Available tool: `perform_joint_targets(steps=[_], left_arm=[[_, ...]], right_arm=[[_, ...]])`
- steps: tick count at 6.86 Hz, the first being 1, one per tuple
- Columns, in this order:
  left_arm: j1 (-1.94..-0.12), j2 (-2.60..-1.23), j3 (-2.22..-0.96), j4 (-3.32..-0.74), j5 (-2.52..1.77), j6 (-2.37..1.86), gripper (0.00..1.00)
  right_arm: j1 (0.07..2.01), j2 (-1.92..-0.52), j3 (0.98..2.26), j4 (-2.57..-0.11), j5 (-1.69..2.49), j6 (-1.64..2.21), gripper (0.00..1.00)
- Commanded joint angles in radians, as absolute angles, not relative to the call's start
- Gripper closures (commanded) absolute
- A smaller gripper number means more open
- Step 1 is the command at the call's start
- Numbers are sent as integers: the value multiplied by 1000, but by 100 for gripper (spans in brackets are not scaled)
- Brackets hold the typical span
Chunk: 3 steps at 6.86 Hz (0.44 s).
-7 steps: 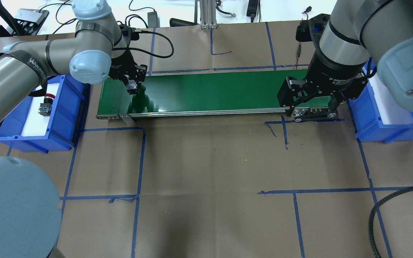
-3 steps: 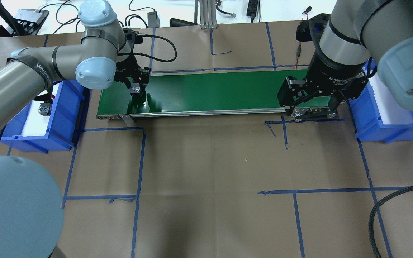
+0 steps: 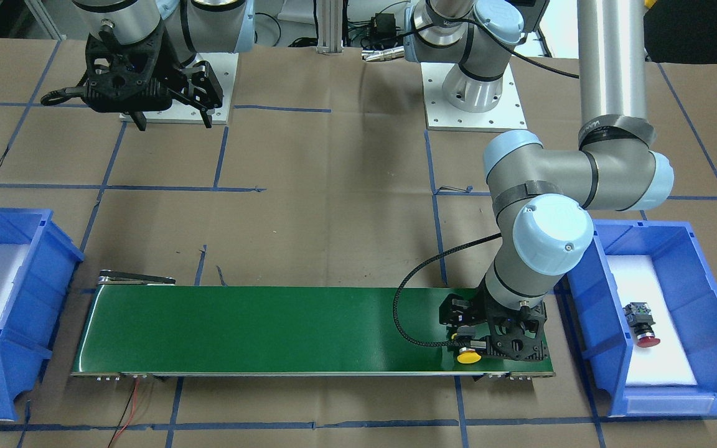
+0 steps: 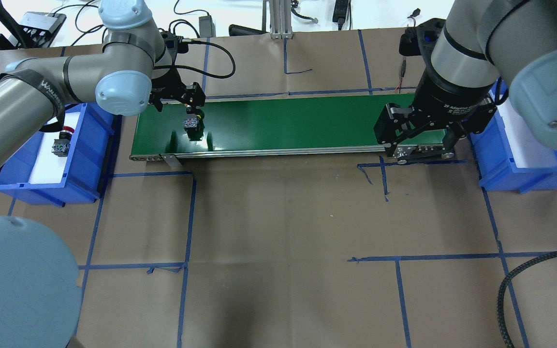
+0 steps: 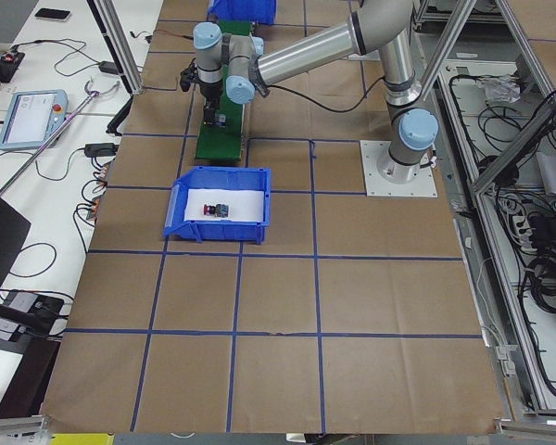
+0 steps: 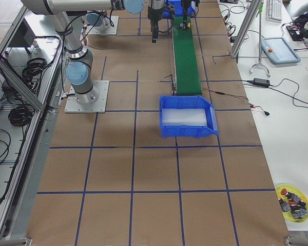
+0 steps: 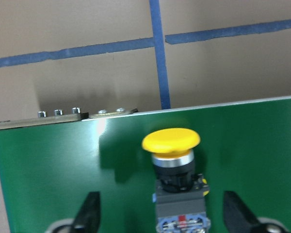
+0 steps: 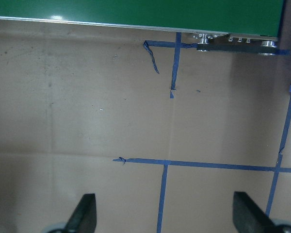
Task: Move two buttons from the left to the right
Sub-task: 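Open the left gripper to release the yellow button on the belt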
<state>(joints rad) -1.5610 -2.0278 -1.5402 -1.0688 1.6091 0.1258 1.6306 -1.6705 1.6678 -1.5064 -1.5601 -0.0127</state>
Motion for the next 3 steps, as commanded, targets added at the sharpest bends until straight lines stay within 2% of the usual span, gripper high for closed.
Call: perform_joint_targets(steps=[1,3], left_arm=[[-1542,-1946,-1522,-1185,1611,129,0],[-1491,-1841,-1519,-1294,1606,138,0]], right_arm=[[1631,-1671,1667,-1506,-1560,-12,0],[1631,-1671,1666,-1506,-1560,-12,0]])
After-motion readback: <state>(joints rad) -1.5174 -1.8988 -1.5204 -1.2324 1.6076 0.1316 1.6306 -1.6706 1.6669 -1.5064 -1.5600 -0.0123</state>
